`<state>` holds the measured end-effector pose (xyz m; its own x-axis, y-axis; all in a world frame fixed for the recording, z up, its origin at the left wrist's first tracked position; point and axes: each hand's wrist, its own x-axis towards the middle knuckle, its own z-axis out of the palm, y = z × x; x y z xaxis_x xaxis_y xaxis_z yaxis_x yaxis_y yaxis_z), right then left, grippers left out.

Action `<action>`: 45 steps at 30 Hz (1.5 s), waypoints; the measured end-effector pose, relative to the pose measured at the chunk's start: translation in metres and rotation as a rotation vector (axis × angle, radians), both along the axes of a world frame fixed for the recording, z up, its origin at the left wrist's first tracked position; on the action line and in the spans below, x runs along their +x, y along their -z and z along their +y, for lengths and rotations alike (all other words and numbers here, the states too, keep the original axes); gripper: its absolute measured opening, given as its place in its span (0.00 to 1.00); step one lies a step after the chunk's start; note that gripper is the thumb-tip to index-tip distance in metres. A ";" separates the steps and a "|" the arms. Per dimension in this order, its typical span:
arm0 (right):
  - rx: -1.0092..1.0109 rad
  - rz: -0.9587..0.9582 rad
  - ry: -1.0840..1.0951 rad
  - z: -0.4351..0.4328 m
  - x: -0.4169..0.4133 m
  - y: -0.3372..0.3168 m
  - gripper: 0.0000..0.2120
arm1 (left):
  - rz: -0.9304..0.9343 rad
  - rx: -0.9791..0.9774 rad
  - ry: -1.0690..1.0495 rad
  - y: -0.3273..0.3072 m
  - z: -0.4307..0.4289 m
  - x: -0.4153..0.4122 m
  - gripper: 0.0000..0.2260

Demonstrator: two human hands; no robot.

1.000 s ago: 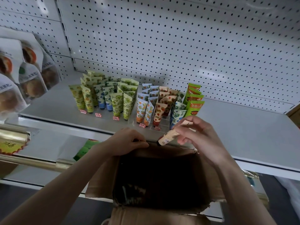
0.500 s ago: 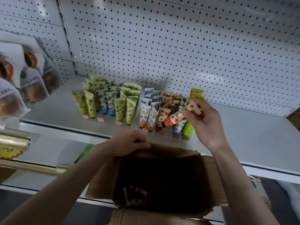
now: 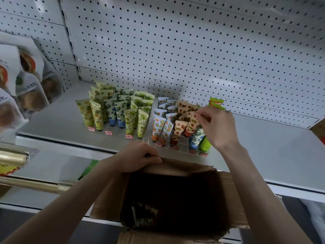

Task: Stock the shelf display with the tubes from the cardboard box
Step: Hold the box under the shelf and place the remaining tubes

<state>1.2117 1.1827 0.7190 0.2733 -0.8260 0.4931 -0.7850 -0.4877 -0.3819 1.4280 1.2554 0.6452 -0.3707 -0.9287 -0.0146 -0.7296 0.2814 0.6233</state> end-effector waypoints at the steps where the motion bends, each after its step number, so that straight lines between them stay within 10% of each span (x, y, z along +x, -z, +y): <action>1: 0.015 0.012 0.007 -0.003 0.001 0.001 0.06 | -0.004 -0.002 -0.002 0.001 -0.001 0.001 0.08; 45: -0.054 0.523 0.204 -0.025 0.016 0.014 0.11 | -0.030 0.037 -0.017 0.001 -0.005 -0.001 0.10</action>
